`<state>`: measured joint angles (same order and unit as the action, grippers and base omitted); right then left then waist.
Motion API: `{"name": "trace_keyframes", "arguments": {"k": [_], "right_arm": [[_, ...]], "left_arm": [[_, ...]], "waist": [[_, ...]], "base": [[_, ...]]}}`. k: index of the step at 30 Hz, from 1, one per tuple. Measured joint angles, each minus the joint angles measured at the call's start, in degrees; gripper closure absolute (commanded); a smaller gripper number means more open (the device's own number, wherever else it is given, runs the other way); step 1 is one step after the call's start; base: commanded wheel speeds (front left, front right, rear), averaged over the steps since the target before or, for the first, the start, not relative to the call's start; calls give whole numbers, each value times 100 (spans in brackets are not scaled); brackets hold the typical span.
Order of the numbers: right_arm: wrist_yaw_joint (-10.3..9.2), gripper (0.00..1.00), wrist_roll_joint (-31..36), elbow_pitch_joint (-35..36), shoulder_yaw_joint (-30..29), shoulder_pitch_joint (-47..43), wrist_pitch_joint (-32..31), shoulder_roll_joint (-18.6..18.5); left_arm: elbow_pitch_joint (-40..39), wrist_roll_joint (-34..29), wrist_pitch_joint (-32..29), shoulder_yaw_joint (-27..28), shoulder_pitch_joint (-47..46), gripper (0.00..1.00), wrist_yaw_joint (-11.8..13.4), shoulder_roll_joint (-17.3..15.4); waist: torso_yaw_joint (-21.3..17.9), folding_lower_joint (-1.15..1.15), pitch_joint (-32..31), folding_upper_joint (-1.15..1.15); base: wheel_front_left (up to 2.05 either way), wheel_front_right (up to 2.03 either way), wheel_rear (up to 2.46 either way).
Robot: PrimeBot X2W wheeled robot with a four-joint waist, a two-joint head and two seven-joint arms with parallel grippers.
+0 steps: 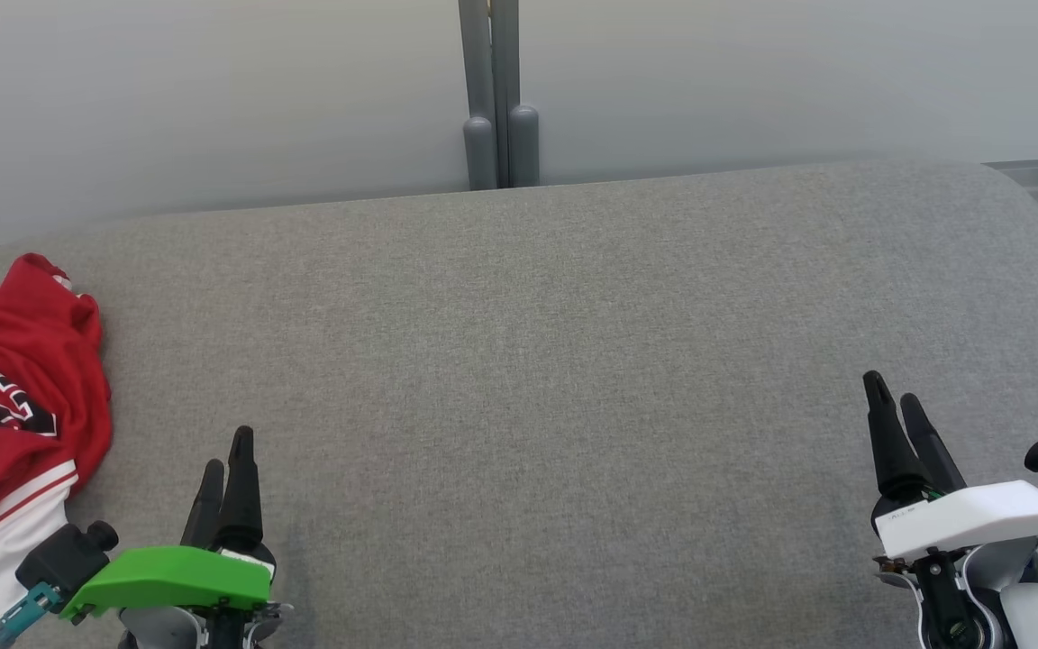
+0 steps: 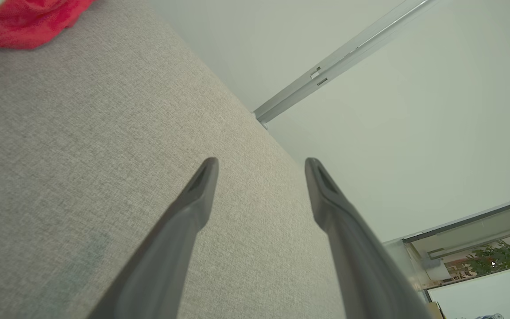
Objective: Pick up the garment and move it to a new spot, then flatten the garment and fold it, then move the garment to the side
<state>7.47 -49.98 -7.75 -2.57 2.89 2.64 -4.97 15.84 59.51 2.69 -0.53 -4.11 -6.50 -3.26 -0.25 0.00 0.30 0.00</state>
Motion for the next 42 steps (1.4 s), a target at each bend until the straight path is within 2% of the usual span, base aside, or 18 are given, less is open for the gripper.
{"name": "trace_keyframes", "arguments": {"k": [16, 31, 42], "right_arm": [[0, 0, 1585, -192, 110, -31, 300, -38], [1, 0, 2606, -265, 166, -18, 555, -132], [1, 0, 3189, -265, 191, -16, 710, -172]], "left_arm": [[214, -1727, 300, -127, 3, 0, 26, -121], [94, -2841, 554, -140, 19, 0, 45, -149], [137, -3432, 708, -108, 103, 0, -2, -151]], "waist": [[-43, 0, 5, 0], [-58, 0, 41, 0], [-44, 0, 41, 0]], "base": [[0, 0, 0], [0, 0, 0], [0, 0, 0]]}}
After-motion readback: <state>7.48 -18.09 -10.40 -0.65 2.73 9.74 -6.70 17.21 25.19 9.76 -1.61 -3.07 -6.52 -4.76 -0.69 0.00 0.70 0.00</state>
